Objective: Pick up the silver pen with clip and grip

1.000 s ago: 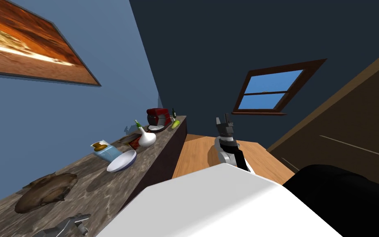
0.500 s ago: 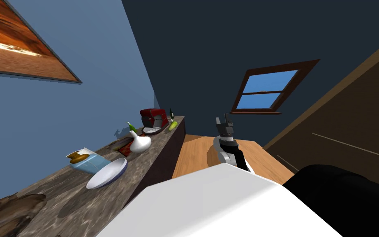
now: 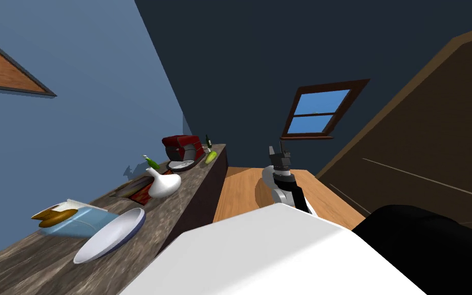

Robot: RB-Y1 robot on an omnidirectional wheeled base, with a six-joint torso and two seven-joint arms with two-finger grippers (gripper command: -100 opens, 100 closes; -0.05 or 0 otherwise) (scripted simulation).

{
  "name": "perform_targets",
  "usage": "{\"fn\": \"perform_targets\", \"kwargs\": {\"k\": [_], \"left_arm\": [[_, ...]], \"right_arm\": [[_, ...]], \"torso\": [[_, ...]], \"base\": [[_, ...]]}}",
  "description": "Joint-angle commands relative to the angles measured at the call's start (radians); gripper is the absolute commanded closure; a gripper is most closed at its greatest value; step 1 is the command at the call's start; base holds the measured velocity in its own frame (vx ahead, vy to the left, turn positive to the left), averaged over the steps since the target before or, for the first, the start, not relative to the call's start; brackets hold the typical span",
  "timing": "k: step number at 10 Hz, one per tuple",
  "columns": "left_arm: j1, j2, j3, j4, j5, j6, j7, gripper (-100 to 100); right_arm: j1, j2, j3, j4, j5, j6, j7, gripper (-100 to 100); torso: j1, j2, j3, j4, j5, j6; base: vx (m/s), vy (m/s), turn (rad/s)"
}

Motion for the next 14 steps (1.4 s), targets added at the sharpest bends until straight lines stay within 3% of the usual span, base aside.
{"fn": "perform_targets", "kwargs": {"k": [1,6,7,8,12,13,14], "left_arm": [[0.007,-0.035,-0.026,0.002,0.002,0.023,0.028,-100],[-0.013,-0.097,-0.092,0.021,0.011,0.051,0.072,-100],[-0.027,-0.093,-0.093,0.028,0.007,0.041,0.062,-100],[-0.03,-0.094,-0.097,0.029,0.006,0.041,0.065,100],[-0.028,-0.095,-0.098,0.03,0.006,0.04,0.065,100],[-0.028,-0.095,-0.098,0.03,0.006,0.04,0.066,0],[-0.005,-0.072,-0.065,0.013,0.007,0.04,0.054,100]], "right_arm": [[0.0,0.0,0.0,0.0,0.0,0.0,0.0,0],[0.0,0.0,0.0,0.0,0.0,0.0,0.0,0],[0.0,0.0,0.0,0.0,0.0,0.0,0.0,0],[0.0,0.0,0.0,0.0,0.0,0.0,0.0,0],[0.0,0.0,0.0,0.0,0.0,0.0,0.0,0],[0.001,0.0,0.0,0.0,0.0,0.0,0.0,0],[0.001,0.0,0.0,0.0,0.0,0.0,0.0,0]], "torso": [[0.0,0.0,0.0,0.0,0.0,0.0],[0.0,0.002,0.001,0.001,0.0,-0.001],[0.002,0.001,0.001,0.001,0.002,0.0],[0.003,-0.002,-0.001,0.0,0.003,-0.001],[0.005,-0.008,-0.004,-0.001,0.005,0.001],[0.005,-0.008,-0.004,-0.001,0.005,0.001],[0.005,-0.008,-0.005,-0.001,0.005,0.001]], "base": [[-0.137,0.005,-0.459],[-0.108,0.014,-0.246],[-0.038,0.01,-0.052],[-0.008,0.0,0.01],[-0.002,0.001,0.007],[0.0,0.0,0.0],[0.08,0.001,0.29]]}}
